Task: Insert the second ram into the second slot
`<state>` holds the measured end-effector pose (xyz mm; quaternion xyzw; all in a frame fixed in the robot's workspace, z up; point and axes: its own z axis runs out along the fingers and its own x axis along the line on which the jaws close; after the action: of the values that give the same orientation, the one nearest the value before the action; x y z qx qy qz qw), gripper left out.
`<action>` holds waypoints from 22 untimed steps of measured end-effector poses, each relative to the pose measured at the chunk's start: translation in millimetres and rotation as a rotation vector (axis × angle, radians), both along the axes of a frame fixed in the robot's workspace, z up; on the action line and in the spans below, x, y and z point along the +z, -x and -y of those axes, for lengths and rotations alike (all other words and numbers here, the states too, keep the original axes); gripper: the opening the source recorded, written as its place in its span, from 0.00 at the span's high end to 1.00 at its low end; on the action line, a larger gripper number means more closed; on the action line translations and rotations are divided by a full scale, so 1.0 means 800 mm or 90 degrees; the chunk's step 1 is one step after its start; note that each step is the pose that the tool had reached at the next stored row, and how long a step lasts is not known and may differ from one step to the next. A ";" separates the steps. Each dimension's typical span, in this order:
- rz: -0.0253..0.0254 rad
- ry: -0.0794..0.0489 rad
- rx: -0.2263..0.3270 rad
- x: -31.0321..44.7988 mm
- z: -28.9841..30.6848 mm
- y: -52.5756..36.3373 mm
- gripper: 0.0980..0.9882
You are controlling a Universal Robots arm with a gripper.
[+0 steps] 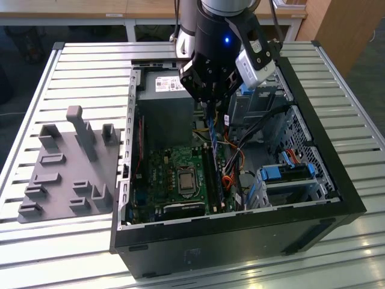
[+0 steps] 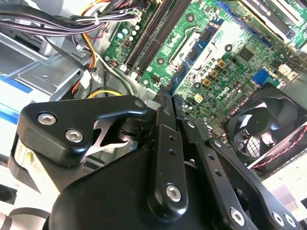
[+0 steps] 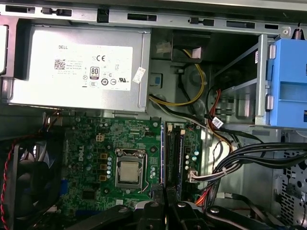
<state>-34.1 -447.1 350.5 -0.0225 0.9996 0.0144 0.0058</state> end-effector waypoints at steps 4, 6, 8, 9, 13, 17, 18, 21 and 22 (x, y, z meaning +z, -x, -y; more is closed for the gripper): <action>0.0000 0.000 0.000 -0.0014 0.0000 0.000 0.96; 0.0000 0.000 0.000 -0.0021 0.0000 0.000 0.96; 0.0000 0.000 0.000 -0.0027 0.0000 0.000 0.96; 0.0000 0.000 0.000 -0.0030 0.0000 0.000 0.96; 0.0000 0.000 0.000 -0.0044 0.0000 0.000 0.96; 0.0000 0.000 0.000 -0.0058 0.0000 0.000 0.96; 0.0000 0.000 0.000 -0.0061 0.0000 0.000 0.96; 0.0000 0.000 0.000 -0.0071 0.0000 0.000 0.96; 0.0000 0.000 0.000 -0.0075 0.0000 0.000 0.96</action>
<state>-34.1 -447.1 344.6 -0.0225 0.9996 0.0143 0.0058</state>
